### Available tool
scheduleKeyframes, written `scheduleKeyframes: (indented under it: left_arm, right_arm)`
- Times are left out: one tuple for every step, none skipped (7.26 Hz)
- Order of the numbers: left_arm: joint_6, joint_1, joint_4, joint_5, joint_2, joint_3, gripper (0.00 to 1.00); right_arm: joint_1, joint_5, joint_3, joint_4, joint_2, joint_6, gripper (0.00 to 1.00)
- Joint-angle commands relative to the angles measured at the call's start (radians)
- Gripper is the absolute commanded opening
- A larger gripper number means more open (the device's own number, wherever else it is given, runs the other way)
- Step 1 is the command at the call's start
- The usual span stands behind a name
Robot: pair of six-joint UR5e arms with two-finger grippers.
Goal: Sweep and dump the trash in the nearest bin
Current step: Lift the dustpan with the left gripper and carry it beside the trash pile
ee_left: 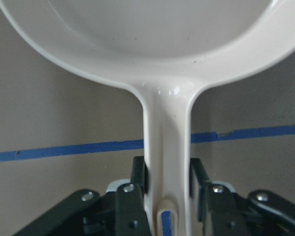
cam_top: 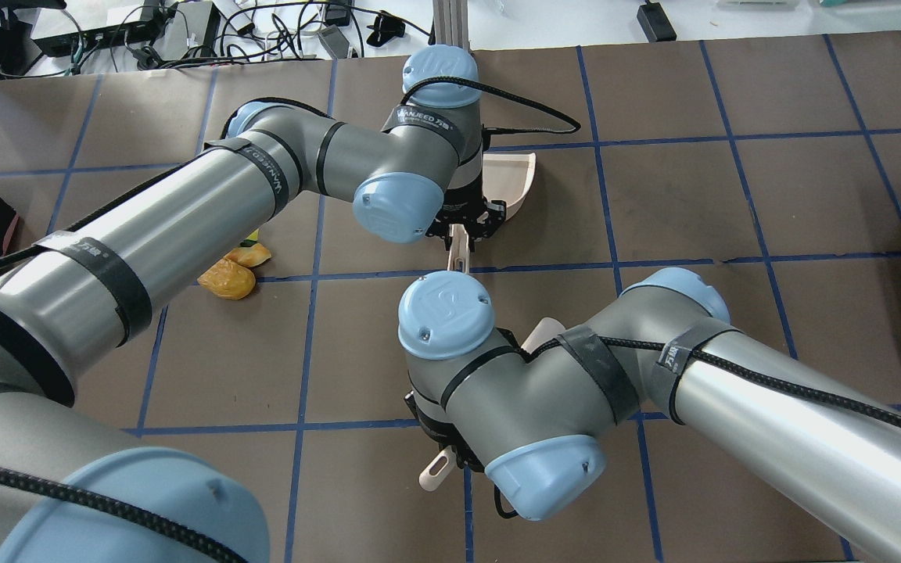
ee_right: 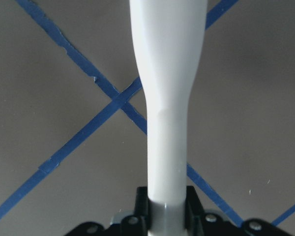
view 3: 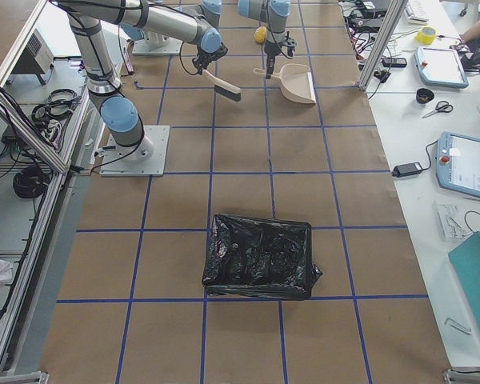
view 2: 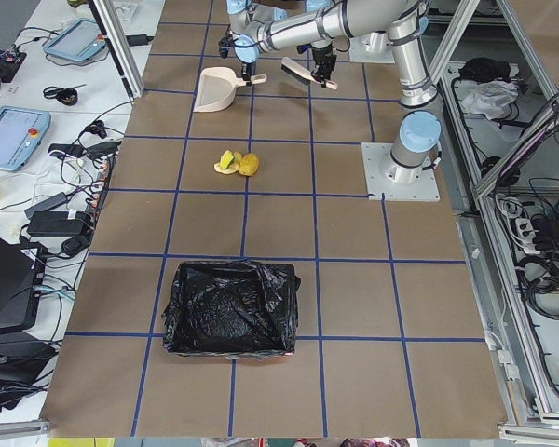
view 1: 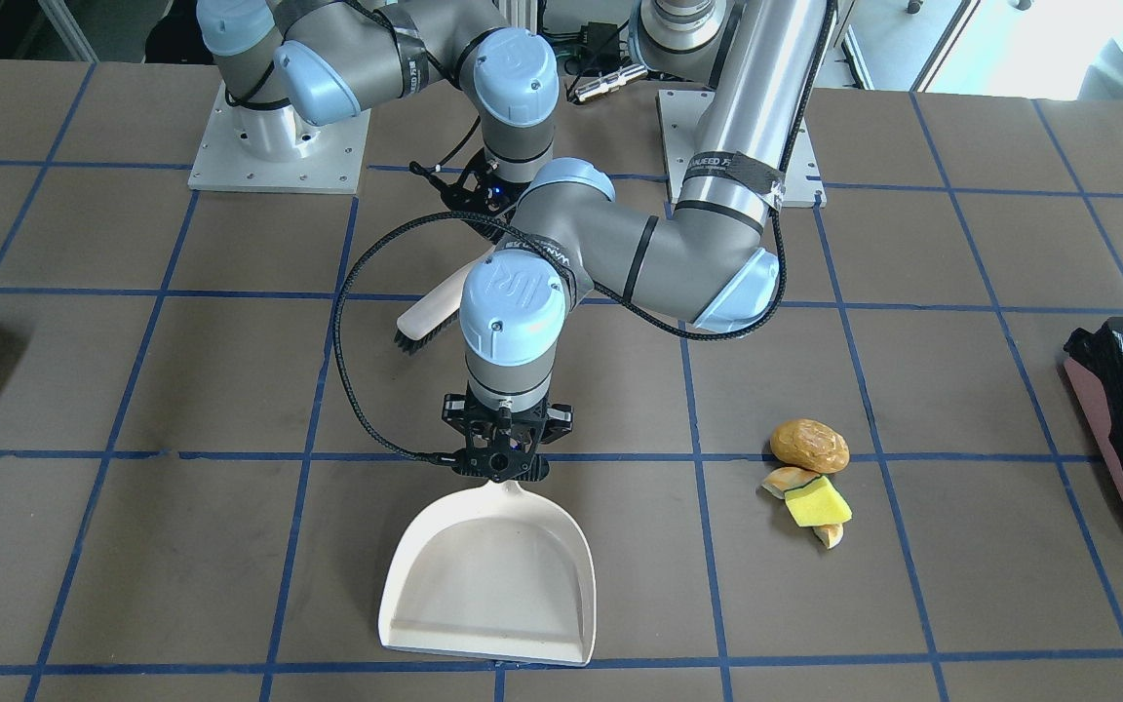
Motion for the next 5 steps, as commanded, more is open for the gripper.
scheduleKeyframes:
  left_arm:
    - [0.021, 0.000, -0.009, 0.000, 0.001, -0.001, 0.00]
    - [0.033, 0.000, -0.020, 0.008, 0.013, -0.001, 0.00]
    - [0.063, 0.005, -0.020, 0.014, 0.022, -0.002, 0.00]
    - [0.124, 0.014, -0.021, 0.021, 0.031, -0.002, 0.00]
    - [0.154, 0.043, -0.050, 0.026, 0.045, 0.001, 0.00]
  right_arm:
    - [0.002, -0.003, -0.016, 0.000, 0.000, 0.089, 0.00]
    - [0.002, -0.006, -0.022, 0.000, 0.000, 0.087, 0.00]
    - [0.002, -0.007, -0.024, 0.000, 0.000, 0.086, 0.00]
    - [0.003, -0.007, -0.024, 0.000, 0.000, 0.084, 0.00]
    - [0.003, -0.007, -0.024, 0.000, 0.000, 0.084, 0.00]
